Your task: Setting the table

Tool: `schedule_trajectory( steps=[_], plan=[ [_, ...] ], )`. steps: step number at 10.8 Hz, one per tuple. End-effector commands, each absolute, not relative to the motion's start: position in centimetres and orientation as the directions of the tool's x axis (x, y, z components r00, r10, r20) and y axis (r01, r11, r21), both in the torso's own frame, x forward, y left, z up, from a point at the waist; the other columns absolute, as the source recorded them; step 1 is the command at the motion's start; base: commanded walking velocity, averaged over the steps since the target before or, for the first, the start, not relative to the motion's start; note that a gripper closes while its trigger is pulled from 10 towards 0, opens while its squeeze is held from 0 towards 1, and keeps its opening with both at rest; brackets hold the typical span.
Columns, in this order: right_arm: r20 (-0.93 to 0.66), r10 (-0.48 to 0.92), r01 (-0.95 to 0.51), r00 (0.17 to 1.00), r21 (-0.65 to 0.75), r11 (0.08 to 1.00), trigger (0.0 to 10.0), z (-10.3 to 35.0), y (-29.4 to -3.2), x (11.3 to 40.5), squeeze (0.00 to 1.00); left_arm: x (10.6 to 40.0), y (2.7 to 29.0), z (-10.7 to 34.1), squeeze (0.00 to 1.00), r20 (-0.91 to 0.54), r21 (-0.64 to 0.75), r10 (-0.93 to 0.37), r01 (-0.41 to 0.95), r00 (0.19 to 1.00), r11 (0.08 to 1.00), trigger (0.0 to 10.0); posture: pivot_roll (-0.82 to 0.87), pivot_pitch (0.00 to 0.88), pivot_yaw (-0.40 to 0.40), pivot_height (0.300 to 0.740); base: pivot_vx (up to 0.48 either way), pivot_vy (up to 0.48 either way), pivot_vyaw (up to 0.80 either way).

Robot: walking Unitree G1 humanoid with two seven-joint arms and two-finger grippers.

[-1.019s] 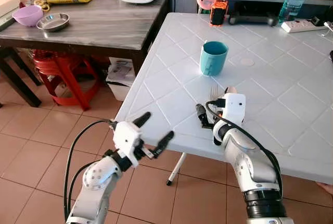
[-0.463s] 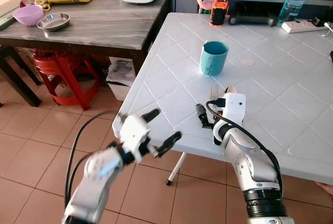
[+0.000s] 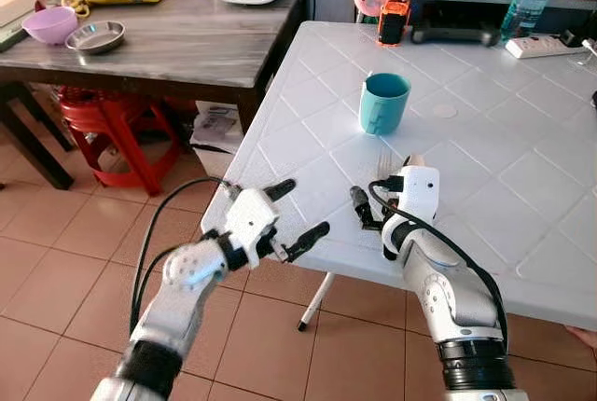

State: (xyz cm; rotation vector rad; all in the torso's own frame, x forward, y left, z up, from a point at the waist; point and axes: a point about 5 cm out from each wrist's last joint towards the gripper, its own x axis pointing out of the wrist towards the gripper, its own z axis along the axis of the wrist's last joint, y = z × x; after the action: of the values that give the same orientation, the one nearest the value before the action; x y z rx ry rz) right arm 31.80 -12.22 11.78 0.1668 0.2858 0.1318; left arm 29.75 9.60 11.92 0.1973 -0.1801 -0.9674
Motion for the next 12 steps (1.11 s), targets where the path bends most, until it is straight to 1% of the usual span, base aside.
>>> schedule_trajectory(
  steps=[1, 2, 4, 6, 8, 10, 12],
  plan=[
    [-0.264, 0.172, -0.125, 0.949, 0.186, 0.975, 10.0, 12.0, -11.9, 31.5, 0.0, 29.6, 9.5, 11.5, 0.0, 0.038, 0.263, -0.849, 0.815, 0.526, 0.517, 10.0, -0.14, 0.114, 0.061, 0.74, 0.0, 0.0, 0.0],
    [-0.262, 0.19, -0.141, 0.946, 0.196, 0.971, 10.0, 12.0, -11.6, 31.4, 0.0, 29.4, 9.4, 11.1, 0.0, 0.033, 0.261, -0.86, 0.826, 0.509, 0.499, 10.0, -0.15, 0.117, 0.064, 0.74, 0.0, 0.0, 0.0],
    [-0.261, 0.221, -0.166, 0.94, 0.216, 0.962, 10.0, 12.1, -11.0, 31.2, 0.0, 29.3, 9.4, 10.6, 0.0, 0.029, 0.266, -0.864, 0.829, 0.503, 0.492, 10.0, -0.14, 0.118, 0.064, 0.74, 0.0, 0.0, 0.0],
    [-0.297, 0.197, -0.134, 0.934, 0.219, 0.967, 10.0, 11.5, -11.3, 31.2, 0.0, 29.2, 9.4, 10.3, 0.0, 0.036, 0.261, -0.864, 0.83, 0.502, 0.493, 10.0, -0.14, 0.121, 0.061, 0.74, 0.0, 0.0, 0.0],
    [-0.324, 0.16, -0.106, 0.933, 0.178, 0.978, 10.0, 11.5, -12.3, 31.8, 0.0, 28.9, 9.4, 10.0, 0.0, 0.035, 0.257, -0.865, 0.832, 0.5, 0.492, 10.0, -0.14, 0.123, 0.059, 0.74, 0.0, 0.0, 0.0],
    [-0.386, 0.126, -0.08, 0.914, 0.133, 0.988, 0.0, 10.9, -13.2, 32.1, 0.0, 28.9, 9.4, 9.9, 0.0, 0.036, 0.255, -0.868, 0.835, 0.496, 0.488, 10.0, -0.14, 0.121, 0.057, 0.74, 0.0, 0.0, 0.0],
    [-0.438, 0.091, -0.055, 0.894, 0.093, 0.994, 0.0, 10.1, -13.8, 32.2, 0.0, 28.9, 9.3, 9.9, 0.0, 0.036, 0.257, -0.868, 0.835, 0.495, 0.487, 10.0, -0.14, 0.12, 0.055, 0.74, 0.0, 0.0, 0.0]
  ],
)
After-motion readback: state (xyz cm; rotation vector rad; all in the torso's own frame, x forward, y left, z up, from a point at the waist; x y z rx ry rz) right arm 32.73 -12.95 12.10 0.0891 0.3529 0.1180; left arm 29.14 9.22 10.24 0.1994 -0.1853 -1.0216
